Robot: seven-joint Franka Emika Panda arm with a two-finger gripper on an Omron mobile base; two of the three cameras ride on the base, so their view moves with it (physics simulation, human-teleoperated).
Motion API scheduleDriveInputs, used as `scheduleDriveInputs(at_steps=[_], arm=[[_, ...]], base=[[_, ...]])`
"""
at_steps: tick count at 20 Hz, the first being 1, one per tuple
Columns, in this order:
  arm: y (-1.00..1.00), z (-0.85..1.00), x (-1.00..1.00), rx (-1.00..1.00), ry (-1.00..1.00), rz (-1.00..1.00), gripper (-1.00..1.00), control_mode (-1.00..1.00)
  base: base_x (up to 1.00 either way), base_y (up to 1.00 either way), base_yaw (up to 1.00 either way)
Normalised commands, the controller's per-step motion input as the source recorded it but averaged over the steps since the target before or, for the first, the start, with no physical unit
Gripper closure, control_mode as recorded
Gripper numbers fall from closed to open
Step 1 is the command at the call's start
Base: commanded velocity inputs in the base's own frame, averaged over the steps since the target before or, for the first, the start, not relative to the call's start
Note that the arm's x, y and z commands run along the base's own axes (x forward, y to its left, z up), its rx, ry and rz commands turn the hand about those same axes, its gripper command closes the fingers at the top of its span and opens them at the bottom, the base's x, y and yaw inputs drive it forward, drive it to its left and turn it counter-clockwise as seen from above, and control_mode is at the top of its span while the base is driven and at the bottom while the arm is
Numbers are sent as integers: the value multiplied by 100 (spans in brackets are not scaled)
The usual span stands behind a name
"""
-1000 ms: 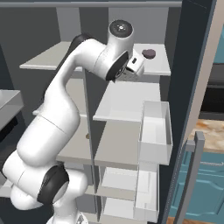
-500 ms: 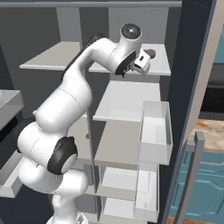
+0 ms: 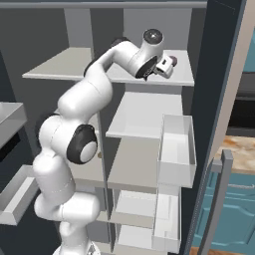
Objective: Pick up the frozen fish from the freezer, place it on any shelf in the fridge, and close the fridge and freezer doors when done.
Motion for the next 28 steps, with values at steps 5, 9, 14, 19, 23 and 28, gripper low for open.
scheduleDriveInputs(at_steps=[5,9,14,19,23,28], arm=[[-2,0,92,0,0,-1,-100,-100],[0,0,41,0,0,-5,-100,-100],[4,0,-61,0,-5,0,-100,-100],[33,-7,-100,-1,-26,0,-100,-100],[70,-47,-100,-12,-43,0,-100,-100],[73,-6,-100,-2,-29,0,-100,-100]], base=[[0,0,0],[0,0,0],[0,0,0],[0,0,0],[0,0,0],[0,0,0]])
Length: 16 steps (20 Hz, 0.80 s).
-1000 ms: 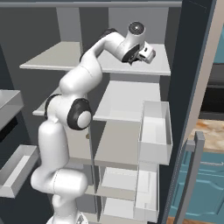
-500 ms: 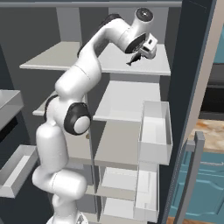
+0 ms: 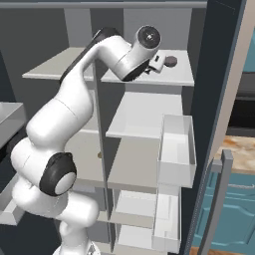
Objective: Pick up the frozen fish from the freezer, place it on any shelf in the fridge, and close the fridge and freezer doors when done.
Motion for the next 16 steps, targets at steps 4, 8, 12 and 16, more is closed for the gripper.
scheduleDriveInputs(at_steps=[4,8,12,16], arm=[[72,-6,-100,-2,-7,0,-100,-100],[54,-6,-100,0,6,-1,-100,-100],[6,3,-100,4,37,-5,-100,-100],[0,-14,-100,0,66,-2,-100,-100]], base=[[0,0,0],[0,0,0],[0,0,0],[0,0,0]])
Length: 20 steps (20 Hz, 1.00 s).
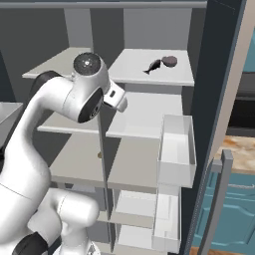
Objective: Pick up the frozen fish from the freezer, place it on any shelf in the fridge, and close the fridge and freezer doors when done.
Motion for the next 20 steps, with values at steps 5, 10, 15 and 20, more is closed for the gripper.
scheduleDriveInputs(at_steps=[5,10,15,20], arm=[[0,-68,-54,-7,42,12,-100,-100],[0,-42,0,-14,2,18,-100,-100],[-13,-49,4,-15,0,33,-100,-100],[-13,-5,0,-4,6,20,-100,-100]], base=[[0,0,0],[0,0,0],[0,0,0],[0,0,0]])
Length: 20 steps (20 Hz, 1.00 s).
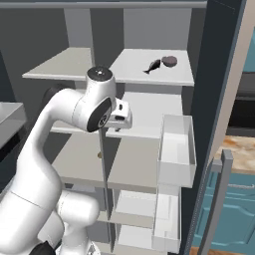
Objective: Pick up the frozen fish from the freezer, place it on any shelf in the fridge, and close the fridge and freezer doors when done.
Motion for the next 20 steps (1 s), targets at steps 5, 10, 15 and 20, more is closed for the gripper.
scheduleDriveInputs(at_steps=[5,10,15,20], arm=[[18,-4,0,-8,2,4,-100,-100],[8,-4,-2,-2,1,0,-100,100],[0,0,0,0,0,0,-100,100],[0,0,0,0,0,0,-100,100]], base=[[0,0,0],[-38,0,0],[-66,-34,0],[-19,-31,0]])
